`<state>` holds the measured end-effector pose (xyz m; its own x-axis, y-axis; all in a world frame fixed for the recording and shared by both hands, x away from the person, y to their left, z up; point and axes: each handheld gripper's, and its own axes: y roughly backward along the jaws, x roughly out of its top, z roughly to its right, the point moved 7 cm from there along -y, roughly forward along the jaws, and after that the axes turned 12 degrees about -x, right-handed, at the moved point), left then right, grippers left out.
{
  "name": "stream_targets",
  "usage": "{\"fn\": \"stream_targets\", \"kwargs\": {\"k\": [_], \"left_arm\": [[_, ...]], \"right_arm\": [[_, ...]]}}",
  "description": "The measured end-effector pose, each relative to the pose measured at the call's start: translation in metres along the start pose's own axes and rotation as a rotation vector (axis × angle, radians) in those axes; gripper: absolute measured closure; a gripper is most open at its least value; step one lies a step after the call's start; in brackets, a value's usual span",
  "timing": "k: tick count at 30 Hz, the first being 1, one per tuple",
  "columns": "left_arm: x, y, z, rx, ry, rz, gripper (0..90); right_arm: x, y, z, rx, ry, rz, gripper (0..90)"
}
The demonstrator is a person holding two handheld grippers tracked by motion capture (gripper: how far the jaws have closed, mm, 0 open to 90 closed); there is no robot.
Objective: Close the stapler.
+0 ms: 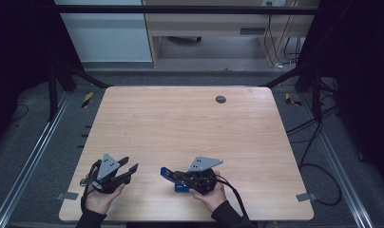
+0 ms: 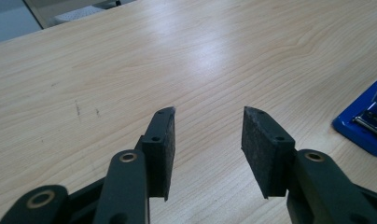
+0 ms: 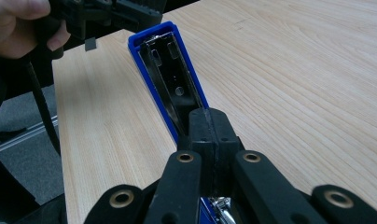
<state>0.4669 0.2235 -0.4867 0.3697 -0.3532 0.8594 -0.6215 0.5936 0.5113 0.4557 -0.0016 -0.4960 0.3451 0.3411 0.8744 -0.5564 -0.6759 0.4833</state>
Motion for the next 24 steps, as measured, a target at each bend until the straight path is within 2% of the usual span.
{"fn": "stream_targets", "kwargs": {"k": [7,12,24], "left_arm": [[-0.002,0.001,-0.003,0.031,0.015,0.010,53.6],[-0.004,-0.001,-0.002,0.024,0.016,0.000,51.3],[-0.005,-0.002,-0.003,0.021,0.030,-0.015,52.2]], "right_arm": [[0.002,0.006,0.008,-0.020,-0.016,0.013,90.0],[0.001,0.009,0.009,-0.021,-0.024,0.012,90.0],[0.001,0.013,0.011,-0.030,-0.031,0.014,90.0]]}}
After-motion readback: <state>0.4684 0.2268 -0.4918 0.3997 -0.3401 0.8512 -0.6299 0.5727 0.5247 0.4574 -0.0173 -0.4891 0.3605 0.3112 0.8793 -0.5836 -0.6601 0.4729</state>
